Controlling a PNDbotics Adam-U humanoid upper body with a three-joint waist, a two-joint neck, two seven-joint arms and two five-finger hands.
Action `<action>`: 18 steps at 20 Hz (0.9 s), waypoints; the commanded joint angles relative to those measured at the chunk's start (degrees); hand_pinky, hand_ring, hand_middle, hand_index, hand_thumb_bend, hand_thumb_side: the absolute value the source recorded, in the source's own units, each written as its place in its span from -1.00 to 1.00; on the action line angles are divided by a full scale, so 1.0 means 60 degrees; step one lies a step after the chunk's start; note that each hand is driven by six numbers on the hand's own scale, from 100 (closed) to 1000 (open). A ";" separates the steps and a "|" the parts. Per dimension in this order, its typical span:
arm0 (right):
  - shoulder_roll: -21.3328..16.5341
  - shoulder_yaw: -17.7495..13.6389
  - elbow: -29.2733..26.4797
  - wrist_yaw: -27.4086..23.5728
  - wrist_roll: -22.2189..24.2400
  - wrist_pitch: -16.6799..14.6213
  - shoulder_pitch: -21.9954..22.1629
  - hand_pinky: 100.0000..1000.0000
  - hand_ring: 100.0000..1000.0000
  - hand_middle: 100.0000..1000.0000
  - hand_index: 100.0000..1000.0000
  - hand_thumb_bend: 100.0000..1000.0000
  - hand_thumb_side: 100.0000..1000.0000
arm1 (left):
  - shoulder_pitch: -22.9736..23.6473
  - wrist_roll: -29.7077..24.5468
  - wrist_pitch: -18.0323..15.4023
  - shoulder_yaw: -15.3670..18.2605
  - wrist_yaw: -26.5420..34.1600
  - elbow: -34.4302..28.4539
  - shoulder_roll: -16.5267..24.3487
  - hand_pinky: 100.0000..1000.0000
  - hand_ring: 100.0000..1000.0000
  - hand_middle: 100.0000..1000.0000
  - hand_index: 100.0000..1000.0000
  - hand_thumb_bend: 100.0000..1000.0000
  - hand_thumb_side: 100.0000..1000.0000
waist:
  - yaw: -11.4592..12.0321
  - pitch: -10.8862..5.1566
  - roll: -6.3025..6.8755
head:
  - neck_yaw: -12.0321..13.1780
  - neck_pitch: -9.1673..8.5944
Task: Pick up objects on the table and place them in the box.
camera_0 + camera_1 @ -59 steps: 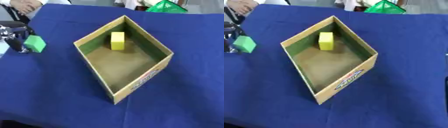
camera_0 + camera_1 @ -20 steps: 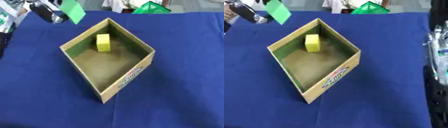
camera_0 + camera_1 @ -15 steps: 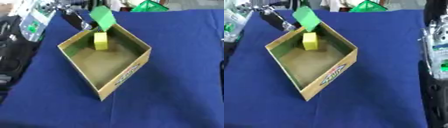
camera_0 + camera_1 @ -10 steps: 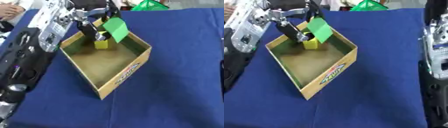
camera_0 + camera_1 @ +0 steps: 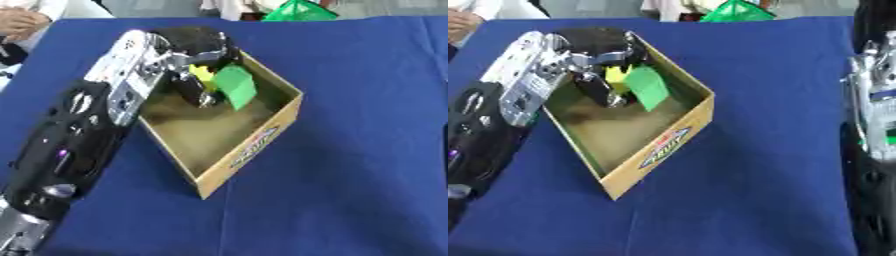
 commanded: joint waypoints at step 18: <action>-0.0062 -0.0086 -0.0267 -0.0007 -0.0068 0.0063 0.0013 0.65 0.68 0.20 0.65 -0.74 1.00 | 0.0280 0.0324 -0.0286 0.0163 -0.0074 -0.1063 0.0330 0.31 0.53 0.62 0.82 0.09 -0.10 | 0.0094 -0.0264 -0.0038 | -0.0187 -0.0166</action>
